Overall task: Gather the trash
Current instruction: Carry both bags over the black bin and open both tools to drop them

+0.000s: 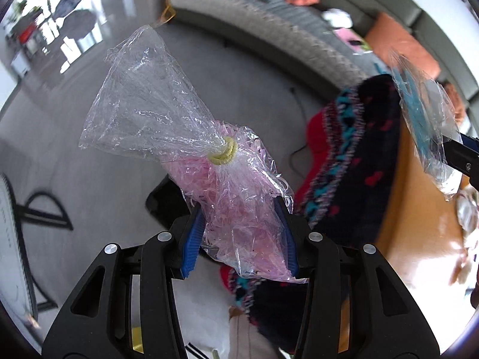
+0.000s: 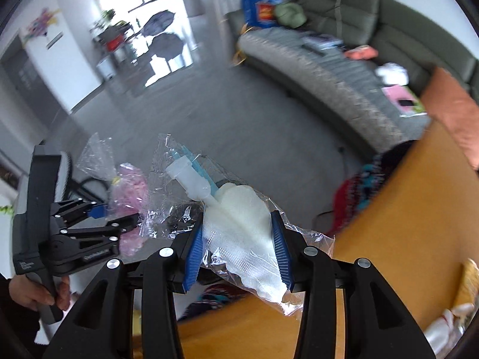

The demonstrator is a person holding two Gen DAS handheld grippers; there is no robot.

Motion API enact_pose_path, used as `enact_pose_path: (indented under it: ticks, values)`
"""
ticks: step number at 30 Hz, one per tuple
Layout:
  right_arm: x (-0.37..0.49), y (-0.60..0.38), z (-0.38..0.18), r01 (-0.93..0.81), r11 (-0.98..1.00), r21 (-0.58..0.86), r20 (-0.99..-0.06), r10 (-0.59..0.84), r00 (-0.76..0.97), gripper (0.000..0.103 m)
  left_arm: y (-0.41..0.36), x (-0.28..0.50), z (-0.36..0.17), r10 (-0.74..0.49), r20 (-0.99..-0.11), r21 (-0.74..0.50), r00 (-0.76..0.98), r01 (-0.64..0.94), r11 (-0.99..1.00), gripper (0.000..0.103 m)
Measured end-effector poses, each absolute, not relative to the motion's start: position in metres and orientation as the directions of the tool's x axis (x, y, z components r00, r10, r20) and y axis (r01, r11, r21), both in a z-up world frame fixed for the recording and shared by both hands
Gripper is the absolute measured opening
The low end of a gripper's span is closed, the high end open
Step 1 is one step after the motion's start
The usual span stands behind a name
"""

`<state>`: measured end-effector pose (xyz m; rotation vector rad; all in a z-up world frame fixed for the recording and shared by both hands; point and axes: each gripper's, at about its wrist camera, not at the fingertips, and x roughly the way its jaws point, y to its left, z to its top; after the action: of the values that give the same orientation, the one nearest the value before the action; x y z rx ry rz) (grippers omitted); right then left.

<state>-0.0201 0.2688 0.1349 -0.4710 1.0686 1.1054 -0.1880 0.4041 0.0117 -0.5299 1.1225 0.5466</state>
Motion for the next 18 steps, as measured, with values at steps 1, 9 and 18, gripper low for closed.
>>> enact_pose_path:
  ticks: [1,9,18]
  values:
    - [-0.021,0.276,0.131,-0.89,0.412,0.197,-0.875,0.483,0.03,0.046,0.411,-0.19,0.006,0.142,-0.937,-0.112,0.318,-0.662,0.741,0.045]
    - [-0.019,0.342,0.107,-0.851,0.417,0.318,-0.875,0.475,-0.095,0.082,0.453,-0.189,-0.007,0.2,-0.945,-0.062,0.259,-0.741,0.668,0.097]
    - [-0.025,0.33,0.114,-0.872,0.396,0.286,-0.871,0.486,-0.065,0.082,0.447,-0.202,0.004,0.204,-0.942,-0.066,0.265,-0.745,0.663,0.097]
